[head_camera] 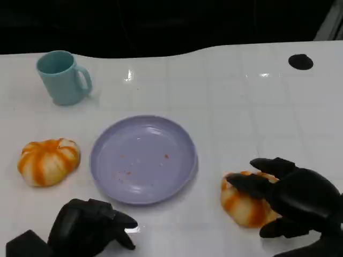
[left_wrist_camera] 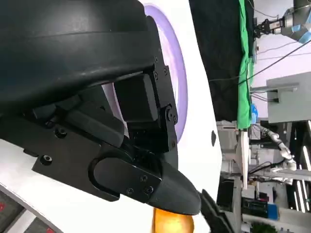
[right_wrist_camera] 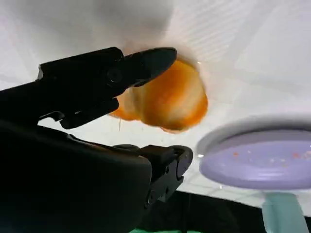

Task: Grasp the bread from the table and place it into the plate.

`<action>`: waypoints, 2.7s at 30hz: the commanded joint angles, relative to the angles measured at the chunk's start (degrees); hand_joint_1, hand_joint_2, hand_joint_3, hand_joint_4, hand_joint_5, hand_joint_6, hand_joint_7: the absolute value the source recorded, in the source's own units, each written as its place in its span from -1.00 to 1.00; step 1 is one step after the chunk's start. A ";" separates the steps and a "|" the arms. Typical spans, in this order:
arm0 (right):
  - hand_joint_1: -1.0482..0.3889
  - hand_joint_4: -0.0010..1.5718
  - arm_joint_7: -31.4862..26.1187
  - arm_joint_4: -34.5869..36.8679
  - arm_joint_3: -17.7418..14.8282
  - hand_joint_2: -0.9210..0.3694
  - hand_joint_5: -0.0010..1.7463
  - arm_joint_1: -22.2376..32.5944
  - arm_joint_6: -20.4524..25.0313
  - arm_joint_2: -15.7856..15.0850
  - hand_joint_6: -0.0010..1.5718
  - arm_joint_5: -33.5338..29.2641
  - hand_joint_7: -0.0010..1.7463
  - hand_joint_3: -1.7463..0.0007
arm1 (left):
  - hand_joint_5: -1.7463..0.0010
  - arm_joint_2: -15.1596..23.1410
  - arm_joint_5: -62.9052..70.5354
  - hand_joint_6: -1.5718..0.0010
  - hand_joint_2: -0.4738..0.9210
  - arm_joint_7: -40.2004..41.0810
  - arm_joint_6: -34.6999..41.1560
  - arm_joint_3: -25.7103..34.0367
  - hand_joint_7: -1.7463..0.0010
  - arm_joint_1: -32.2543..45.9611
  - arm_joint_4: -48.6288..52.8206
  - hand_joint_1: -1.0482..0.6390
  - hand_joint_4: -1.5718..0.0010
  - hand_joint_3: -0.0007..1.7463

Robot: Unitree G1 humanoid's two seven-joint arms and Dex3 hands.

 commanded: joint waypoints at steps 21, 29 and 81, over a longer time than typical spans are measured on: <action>0.14 0.05 -15.08 19.32 5.98 -0.67 1.00 -9.39 -5.00 3.12 -0.22 5.48 0.95 0.02 | -0.03 0.37 0.10 -1.00 1.00 0.62 -0.05 -0.04 0.78 1.34 -1.72 -1.00 -0.72 -0.95; 0.18 0.09 -20.72 18.60 4.93 -0.43 1.00 -8.67 -7.37 4.09 0.08 7.01 0.40 -0.20 | -0.03 0.39 0.61 -1.00 1.00 0.90 -0.29 -0.12 0.79 1.51 -1.40 -1.00 -0.71 -0.95; 0.03 -0.48 -31.71 52.63 12.87 -0.74 -0.49 -37.68 -8.90 27.15 -0.24 7.91 -0.84 0.52 | -0.02 0.61 1.59 -1.00 1.00 2.16 0.25 -1.39 0.74 1.83 -1.35 -1.00 -0.75 -0.96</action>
